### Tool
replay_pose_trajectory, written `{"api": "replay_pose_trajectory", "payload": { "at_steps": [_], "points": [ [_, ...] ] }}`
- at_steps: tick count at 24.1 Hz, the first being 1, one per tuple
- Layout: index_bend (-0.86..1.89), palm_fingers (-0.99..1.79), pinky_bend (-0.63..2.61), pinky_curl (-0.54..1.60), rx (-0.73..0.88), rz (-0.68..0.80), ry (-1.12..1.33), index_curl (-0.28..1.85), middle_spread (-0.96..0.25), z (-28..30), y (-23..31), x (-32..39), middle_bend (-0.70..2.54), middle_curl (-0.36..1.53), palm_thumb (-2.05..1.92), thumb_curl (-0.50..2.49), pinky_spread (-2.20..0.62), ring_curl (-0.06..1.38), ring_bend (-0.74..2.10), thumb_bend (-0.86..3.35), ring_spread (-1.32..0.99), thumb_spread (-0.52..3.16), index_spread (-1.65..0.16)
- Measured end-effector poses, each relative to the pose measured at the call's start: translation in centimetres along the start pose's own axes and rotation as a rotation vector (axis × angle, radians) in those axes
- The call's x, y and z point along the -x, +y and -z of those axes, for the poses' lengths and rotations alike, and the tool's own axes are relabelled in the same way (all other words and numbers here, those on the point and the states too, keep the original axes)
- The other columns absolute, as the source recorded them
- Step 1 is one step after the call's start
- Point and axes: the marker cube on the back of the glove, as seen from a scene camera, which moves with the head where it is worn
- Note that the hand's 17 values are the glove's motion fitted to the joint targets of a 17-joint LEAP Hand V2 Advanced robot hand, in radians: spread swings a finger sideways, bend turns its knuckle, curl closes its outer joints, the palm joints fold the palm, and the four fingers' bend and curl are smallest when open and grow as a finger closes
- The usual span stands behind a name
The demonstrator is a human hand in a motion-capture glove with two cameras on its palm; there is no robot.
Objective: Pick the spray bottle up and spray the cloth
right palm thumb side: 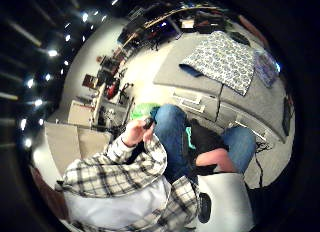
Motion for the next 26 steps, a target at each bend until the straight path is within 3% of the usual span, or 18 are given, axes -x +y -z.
{"api": "replay_pose_trajectory", "payload": {
  "at_steps": [3,7,17,21,26],
  "points": [
    [0.13,0.31,0.49,0.20,-0.051,-0.223,-0.074,0.24,-0.06,-0.5,-0.3,-4.5,0.16,0.21,0.63,0.36,0.18,0.24,0.45,0.09,0.04,1.00,-0.34],
    [0.15,0.34,0.52,0.21,-0.093,-0.355,-0.146,0.25,-0.06,0.0,-0.7,-9.1,0.17,0.22,0.66,0.38,0.17,0.25,0.46,0.06,0.03,0.99,-0.32],
    [0.16,0.37,0.49,0.22,-0.121,-0.552,-0.425,0.27,-0.03,-0.7,-2.8,-19.0,0.21,0.26,0.72,0.41,0.16,0.27,0.44,0.01,0.03,0.98,-0.28],
    [0.15,0.37,0.48,0.23,-0.255,-0.545,-0.584,0.28,-0.03,-2.4,-5.0,-22.4,0.20,0.27,0.75,0.42,0.16,0.28,0.43,0.00,0.04,0.98,-0.27],
    [0.17,0.34,0.46,0.22,-0.437,-0.681,-0.783,0.29,-0.01,-4.5,-9.0,-25.6,0.19,0.28,0.79,0.44,0.16,0.28,0.43,-0.01,0.05,0.97,-0.26]
  ]
}}
